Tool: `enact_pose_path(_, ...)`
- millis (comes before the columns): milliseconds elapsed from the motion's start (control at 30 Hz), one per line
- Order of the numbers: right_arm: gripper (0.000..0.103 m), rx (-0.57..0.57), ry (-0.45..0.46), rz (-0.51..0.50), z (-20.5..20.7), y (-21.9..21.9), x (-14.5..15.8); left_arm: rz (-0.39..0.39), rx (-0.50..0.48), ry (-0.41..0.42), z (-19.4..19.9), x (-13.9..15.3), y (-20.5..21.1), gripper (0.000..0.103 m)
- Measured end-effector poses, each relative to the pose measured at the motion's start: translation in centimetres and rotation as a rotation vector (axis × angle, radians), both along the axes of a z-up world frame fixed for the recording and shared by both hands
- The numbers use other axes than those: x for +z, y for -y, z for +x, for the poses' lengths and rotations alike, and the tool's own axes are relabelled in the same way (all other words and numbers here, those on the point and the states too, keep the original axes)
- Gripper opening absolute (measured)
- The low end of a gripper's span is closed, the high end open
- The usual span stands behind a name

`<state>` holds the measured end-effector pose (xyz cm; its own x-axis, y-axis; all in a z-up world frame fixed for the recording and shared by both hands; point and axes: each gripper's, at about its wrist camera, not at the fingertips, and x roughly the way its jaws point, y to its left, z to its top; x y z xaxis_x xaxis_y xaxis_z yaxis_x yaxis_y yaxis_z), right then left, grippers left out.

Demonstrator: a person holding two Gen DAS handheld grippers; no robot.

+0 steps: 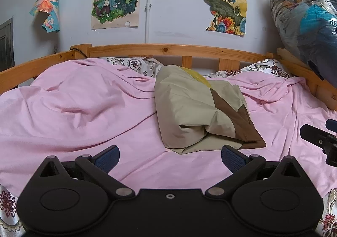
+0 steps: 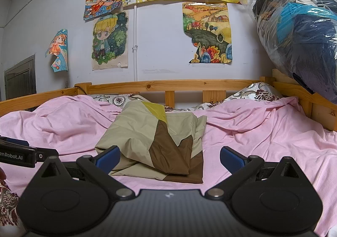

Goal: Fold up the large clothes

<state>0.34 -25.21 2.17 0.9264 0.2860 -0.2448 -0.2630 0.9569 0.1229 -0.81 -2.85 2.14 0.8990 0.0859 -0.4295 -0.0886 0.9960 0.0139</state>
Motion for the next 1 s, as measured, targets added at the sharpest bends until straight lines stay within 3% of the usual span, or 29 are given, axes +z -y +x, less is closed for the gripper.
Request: enact_pose_path(1000, 0.103, 0.002, 0.0, 0.0, -0.03, 0.12, -0.01, 0.003, -0.008, -0.001, -0.04, 0.05, 0.03, 0.102)
